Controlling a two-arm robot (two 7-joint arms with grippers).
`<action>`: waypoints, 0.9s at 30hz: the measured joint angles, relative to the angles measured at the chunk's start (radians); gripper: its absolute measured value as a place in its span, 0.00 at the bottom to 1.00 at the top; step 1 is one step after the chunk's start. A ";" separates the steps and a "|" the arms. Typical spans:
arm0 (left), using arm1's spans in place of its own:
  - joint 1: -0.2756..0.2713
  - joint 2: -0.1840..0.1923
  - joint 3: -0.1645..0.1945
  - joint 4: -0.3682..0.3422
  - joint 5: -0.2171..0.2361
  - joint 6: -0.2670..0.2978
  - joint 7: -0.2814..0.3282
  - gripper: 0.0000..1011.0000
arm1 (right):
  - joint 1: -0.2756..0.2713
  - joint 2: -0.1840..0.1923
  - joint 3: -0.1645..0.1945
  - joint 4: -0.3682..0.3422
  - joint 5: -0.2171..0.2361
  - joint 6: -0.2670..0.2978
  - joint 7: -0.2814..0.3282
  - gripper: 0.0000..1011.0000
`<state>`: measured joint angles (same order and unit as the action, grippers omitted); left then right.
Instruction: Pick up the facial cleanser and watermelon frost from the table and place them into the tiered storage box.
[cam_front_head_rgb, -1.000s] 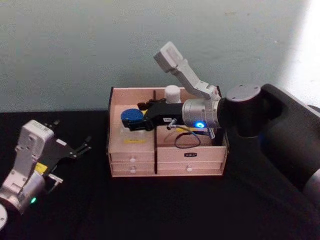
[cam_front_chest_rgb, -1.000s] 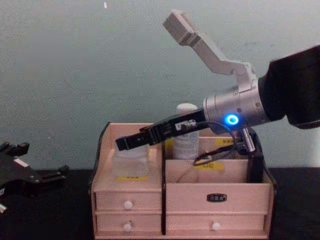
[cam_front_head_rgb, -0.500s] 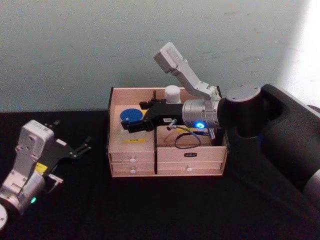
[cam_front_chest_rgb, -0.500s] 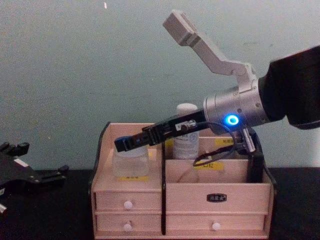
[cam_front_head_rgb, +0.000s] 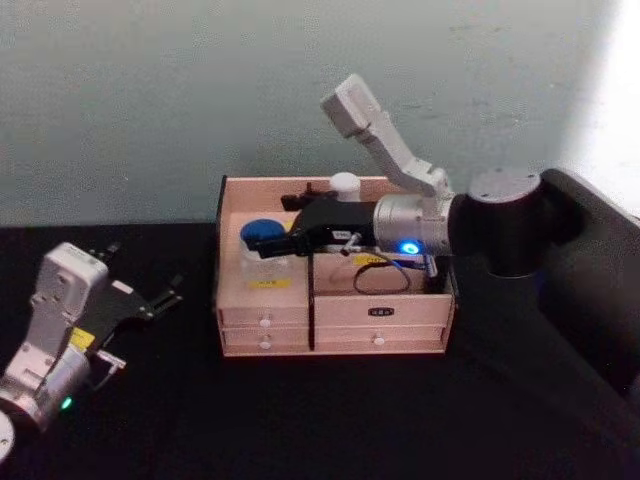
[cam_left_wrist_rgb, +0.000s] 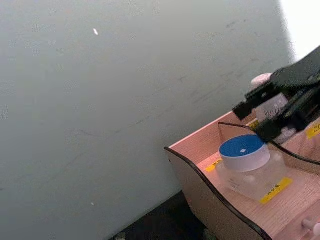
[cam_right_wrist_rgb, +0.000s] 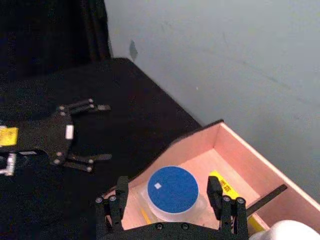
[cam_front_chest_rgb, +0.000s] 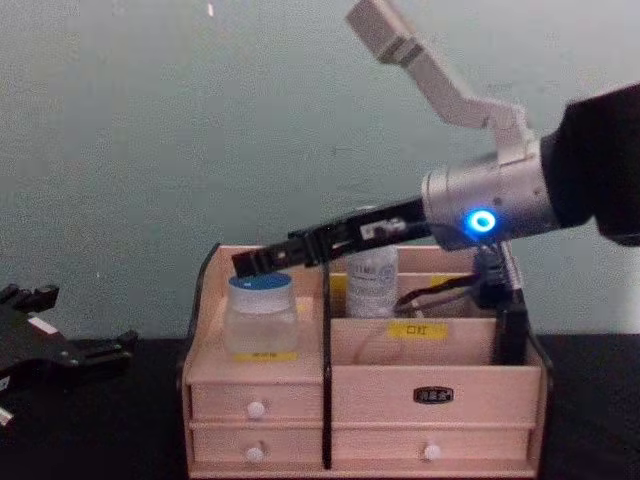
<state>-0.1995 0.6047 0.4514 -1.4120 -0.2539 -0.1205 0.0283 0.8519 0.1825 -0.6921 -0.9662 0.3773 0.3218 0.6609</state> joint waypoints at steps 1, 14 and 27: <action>0.000 0.000 0.000 0.000 0.000 0.000 0.000 0.99 | -0.005 0.006 0.003 -0.015 0.003 0.002 0.000 0.99; 0.000 0.000 0.000 0.000 0.000 0.000 0.000 0.99 | -0.118 0.132 0.057 -0.295 0.090 0.047 -0.011 0.99; 0.000 0.000 0.000 0.000 0.000 0.000 0.000 0.99 | -0.299 0.316 0.129 -0.541 0.176 0.043 -0.042 0.99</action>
<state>-0.1995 0.6047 0.4514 -1.4120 -0.2539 -0.1205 0.0283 0.5525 0.4985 -0.5631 -1.5070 0.5529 0.3647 0.6190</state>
